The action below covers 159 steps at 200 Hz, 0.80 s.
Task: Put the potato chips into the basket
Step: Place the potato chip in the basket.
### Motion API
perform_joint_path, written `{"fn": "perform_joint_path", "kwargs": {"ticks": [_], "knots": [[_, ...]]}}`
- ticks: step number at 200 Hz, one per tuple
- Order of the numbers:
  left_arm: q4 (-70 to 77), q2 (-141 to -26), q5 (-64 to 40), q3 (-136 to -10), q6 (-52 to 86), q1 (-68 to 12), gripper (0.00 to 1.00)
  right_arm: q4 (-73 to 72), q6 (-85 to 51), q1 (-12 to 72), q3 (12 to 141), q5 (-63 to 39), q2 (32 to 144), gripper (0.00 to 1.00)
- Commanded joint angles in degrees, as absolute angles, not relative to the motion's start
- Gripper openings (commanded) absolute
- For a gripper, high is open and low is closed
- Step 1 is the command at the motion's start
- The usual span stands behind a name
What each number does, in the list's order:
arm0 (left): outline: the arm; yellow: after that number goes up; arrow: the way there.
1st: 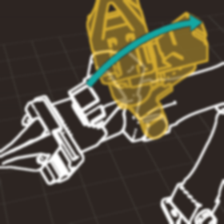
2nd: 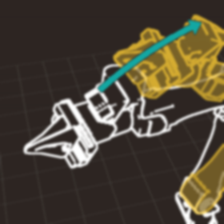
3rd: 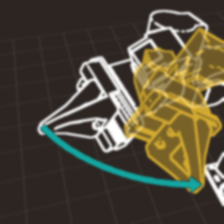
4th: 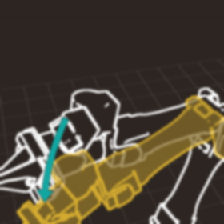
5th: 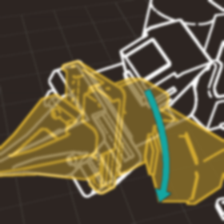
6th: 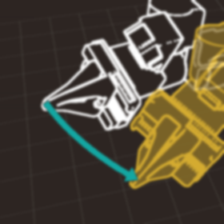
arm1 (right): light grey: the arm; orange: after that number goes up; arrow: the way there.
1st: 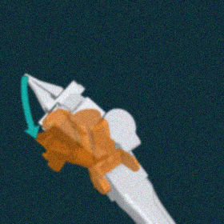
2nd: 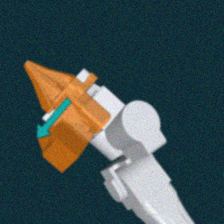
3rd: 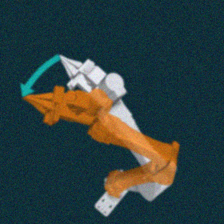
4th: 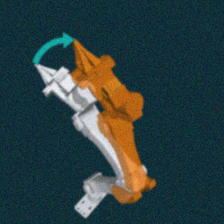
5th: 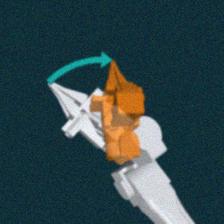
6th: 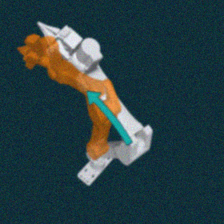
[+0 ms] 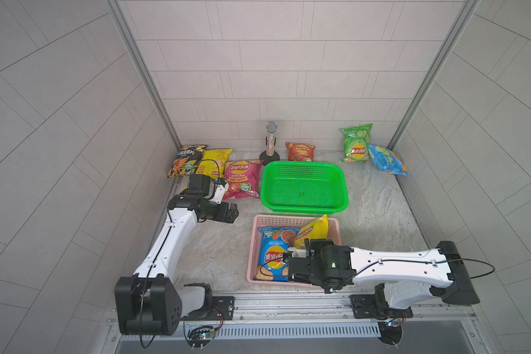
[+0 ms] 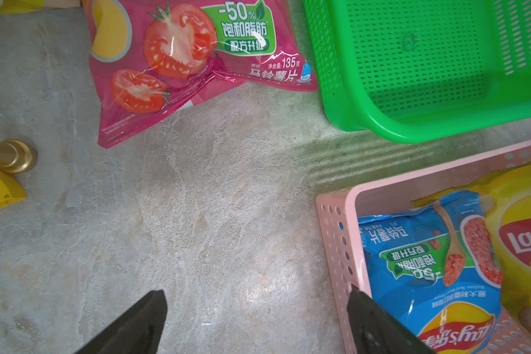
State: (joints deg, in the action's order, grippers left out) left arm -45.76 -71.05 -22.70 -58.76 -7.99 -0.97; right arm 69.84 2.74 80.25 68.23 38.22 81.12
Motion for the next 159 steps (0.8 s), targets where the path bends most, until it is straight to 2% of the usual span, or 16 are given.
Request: {"fn": "perform_joint_path", "kwargs": {"ticks": [1, 15, 31, 54, 80, 111, 159], "knots": [[-46.4, -71.2, -22.9, -58.4, -8.6, -0.6, 1.0, 72.1, 0.0, 80.6, 68.3, 40.1, 82.0, 0.03], [-46.3, -71.2, -22.9, -58.5, -8.6, -0.7, 1.0, 73.5, -1.1, 80.6, 68.9, 39.3, 82.6, 0.13], [-46.4, -71.2, -23.0, -58.5, -8.5, -0.7, 1.0, 75.7, -2.7, 80.6, 70.4, 38.4, 83.2, 0.36], [-46.4, -71.2, -23.0, -58.5, -8.5, -0.7, 1.0, 77.2, -4.5, 80.7, 73.2, 37.8, 81.8, 0.57], [-46.4, -71.1, -23.2, -58.5, -8.6, -0.7, 1.0, 77.2, -5.9, 80.6, 77.3, 35.8, 78.5, 0.59], [-46.4, -71.2, -23.2, -58.5, -8.6, -0.7, 0.99, 73.2, -8.3, 79.3, 78.9, 31.0, 74.3, 0.67], [-46.4, -71.4, -23.1, -58.5, -8.6, -0.7, 1.0, 57.1, -20.8, 70.6, 76.6, 5.1, 70.7, 0.62]]}}
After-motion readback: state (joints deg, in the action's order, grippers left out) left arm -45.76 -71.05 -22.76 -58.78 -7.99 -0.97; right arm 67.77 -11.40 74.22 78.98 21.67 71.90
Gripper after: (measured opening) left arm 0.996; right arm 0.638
